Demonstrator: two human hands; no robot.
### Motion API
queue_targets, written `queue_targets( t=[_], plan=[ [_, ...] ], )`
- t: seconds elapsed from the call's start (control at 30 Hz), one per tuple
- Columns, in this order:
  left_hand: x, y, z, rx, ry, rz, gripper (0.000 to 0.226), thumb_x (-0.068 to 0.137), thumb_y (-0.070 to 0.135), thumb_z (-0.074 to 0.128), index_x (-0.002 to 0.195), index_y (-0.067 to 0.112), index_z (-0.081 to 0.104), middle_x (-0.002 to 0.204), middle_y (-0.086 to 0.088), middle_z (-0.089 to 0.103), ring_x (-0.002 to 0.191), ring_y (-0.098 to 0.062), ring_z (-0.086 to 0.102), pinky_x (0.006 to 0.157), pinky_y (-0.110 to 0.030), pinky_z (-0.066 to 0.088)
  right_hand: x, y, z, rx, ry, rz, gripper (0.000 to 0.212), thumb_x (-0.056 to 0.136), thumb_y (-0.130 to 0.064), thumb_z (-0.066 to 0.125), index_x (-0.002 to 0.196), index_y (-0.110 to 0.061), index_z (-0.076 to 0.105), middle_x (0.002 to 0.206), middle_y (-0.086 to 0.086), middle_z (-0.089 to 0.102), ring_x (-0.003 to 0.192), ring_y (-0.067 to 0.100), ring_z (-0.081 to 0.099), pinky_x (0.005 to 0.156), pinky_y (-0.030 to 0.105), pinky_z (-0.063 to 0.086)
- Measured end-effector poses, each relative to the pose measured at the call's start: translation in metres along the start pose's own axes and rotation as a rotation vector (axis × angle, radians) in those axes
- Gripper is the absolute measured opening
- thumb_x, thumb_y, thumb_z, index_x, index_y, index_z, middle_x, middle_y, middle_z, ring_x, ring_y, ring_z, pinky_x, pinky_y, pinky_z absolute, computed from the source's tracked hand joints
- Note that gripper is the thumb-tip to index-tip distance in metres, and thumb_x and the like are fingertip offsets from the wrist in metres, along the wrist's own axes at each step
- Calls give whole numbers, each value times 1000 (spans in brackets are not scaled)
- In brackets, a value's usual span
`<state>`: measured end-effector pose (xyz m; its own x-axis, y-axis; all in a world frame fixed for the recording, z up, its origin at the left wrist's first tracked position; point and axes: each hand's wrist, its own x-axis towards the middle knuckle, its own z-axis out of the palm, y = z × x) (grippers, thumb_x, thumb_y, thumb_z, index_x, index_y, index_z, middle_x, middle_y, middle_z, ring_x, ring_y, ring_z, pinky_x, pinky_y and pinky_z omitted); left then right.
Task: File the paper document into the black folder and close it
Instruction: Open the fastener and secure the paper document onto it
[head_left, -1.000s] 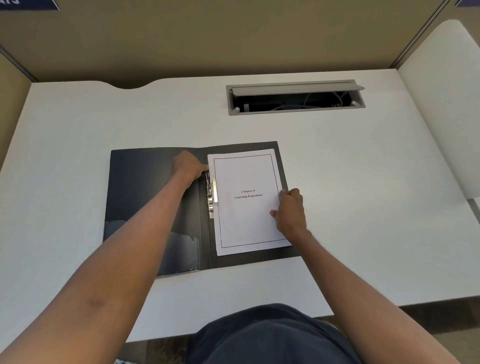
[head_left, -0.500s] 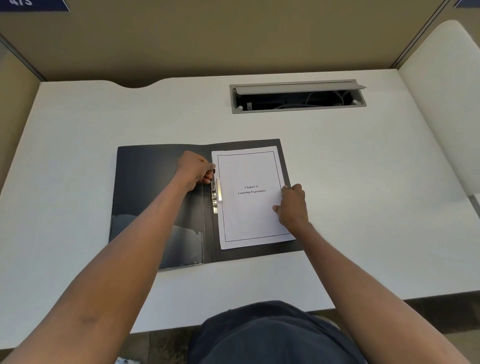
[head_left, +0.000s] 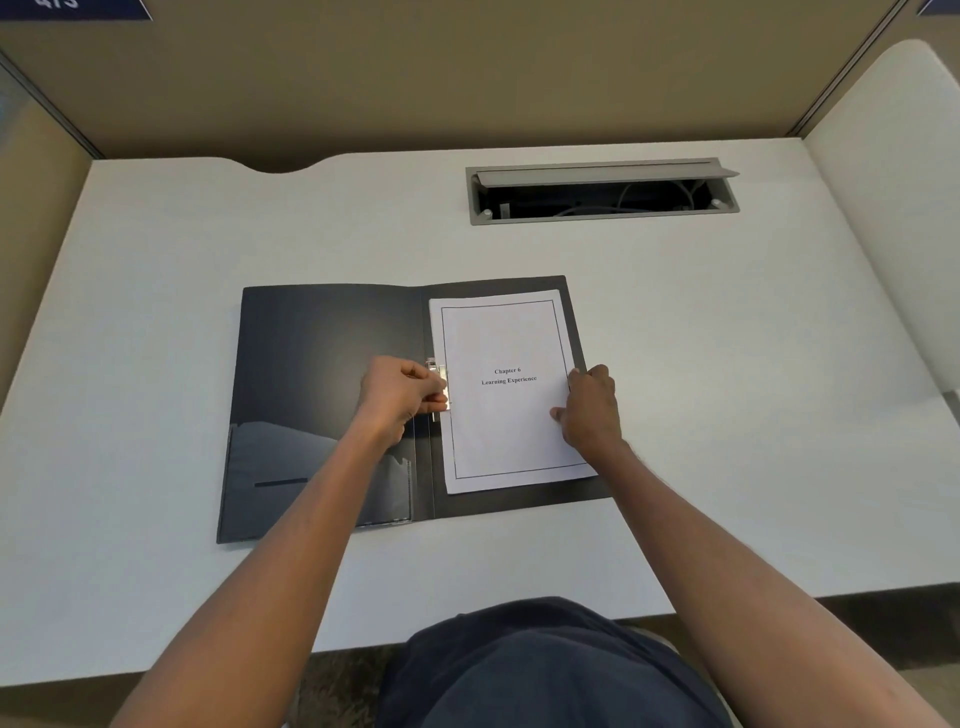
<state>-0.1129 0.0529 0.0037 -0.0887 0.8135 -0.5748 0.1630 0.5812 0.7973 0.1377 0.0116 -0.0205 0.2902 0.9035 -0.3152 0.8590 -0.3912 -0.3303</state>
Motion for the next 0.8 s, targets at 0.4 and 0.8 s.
queue_targets(
  t=[0.4,0.8],
  plan=[
    [-14,-48,1,145,217,36,30,75,15,91,86,7,64,74,-14,72,52,-20,60,48,-30,51,-1,0,0,9,10,-18,31,90,-9,72,114,2,56,131,16,43,125,33,44,99,37,46],
    [-20,-45,14,417,315,83,32,74,28,91,76,15,62,72,-5,70,68,-32,71,65,-49,62,0,1,1,6,8,-20,30,90,-8,71,114,2,55,131,16,44,125,33,45,97,37,45]
  ],
)
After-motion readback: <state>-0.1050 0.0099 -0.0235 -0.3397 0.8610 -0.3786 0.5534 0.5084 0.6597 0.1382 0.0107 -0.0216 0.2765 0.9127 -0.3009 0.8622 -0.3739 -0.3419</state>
